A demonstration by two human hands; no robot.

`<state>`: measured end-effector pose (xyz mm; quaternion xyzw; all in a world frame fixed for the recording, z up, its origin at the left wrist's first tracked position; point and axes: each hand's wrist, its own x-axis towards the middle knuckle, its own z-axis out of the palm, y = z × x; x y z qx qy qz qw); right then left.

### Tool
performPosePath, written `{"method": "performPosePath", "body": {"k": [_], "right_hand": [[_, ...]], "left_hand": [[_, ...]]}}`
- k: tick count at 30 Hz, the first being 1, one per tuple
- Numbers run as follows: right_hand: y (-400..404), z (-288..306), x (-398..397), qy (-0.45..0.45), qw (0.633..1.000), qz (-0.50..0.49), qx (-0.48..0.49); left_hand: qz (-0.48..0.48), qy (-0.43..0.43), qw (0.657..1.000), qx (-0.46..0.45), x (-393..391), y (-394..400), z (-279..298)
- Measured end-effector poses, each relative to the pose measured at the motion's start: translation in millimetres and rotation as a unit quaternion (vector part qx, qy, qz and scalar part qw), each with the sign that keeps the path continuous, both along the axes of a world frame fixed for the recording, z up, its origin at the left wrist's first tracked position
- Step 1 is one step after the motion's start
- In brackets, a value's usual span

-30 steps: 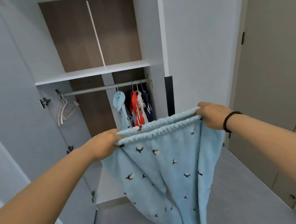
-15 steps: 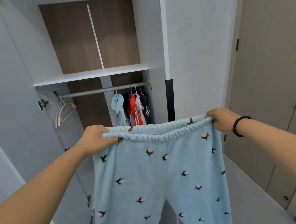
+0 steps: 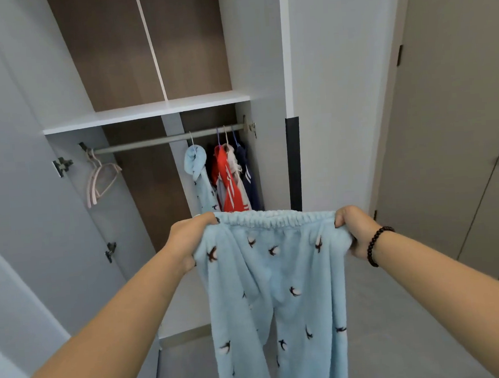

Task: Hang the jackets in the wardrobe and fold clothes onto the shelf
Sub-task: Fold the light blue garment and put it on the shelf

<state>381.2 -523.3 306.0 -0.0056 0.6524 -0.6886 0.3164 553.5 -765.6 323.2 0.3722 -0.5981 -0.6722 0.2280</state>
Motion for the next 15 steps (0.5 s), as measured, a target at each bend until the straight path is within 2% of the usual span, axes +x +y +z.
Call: {"method": "performPosePath", "body": {"k": [3,6,9,12,15], "right_hand": [[-21.4,1.5,15.0,-0.023,0.998,0.032,-0.057],[-43.3,9.9,39.1,0.02,0.993,0.084,-0.075],[-61.0,17.9,62.7,0.073,0.986,0.124,-0.083],[-69.0,28.3,77.9,0.126,0.979,0.142,-0.078],[-62.5,37.5,83.1,0.135,0.97,0.181,-0.09]], "left_hand": [[-0.03,0.017,0.999,0.015,3.1,2.7,-6.0],[-0.104,0.032,0.994,0.002,5.7,6.4,-6.5],[-0.196,0.044,0.978,-0.051,9.9,8.9,-4.7],[-0.296,0.044,0.949,-0.103,15.1,12.1,0.8],[-0.33,0.014,0.929,-0.166,19.7,14.4,6.4]]}}
